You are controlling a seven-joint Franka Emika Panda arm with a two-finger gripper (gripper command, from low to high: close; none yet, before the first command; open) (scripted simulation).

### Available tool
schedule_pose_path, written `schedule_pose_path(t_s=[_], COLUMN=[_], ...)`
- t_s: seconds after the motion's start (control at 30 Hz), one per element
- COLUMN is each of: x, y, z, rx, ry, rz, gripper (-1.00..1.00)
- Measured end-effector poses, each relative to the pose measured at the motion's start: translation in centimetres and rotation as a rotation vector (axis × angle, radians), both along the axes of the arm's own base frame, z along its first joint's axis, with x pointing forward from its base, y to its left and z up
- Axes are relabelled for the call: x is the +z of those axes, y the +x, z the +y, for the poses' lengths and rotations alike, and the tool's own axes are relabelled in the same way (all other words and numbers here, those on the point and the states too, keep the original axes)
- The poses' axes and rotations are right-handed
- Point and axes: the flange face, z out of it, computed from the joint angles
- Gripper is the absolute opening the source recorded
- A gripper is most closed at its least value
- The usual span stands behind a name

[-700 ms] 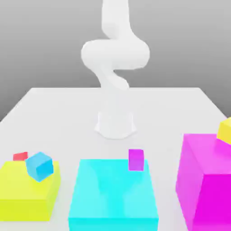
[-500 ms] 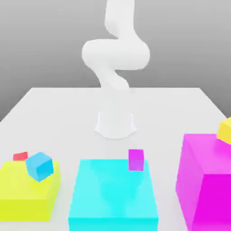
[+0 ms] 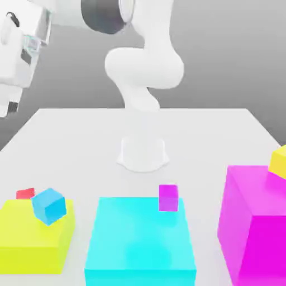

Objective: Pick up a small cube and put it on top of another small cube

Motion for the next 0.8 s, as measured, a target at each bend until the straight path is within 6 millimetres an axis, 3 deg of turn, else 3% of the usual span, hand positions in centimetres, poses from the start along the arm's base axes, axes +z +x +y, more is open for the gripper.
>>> schedule_pose_path(t_s=[0.23,0.43,0.63,0.8], x=[-8.7,-15.7,-22.2,-27.3], y=[-4.1,-9.6,-15.0,-15.8], z=[-5.6,-9.3,-10.4,-10.4], rx=[-0.43,-0.821,-1.192,-1.262], ry=[0.143,0.255,0.36,0.38], rz=[0.043,0.073,0.105,0.112], gripper=[0.0,0.0,0.0,0.0])
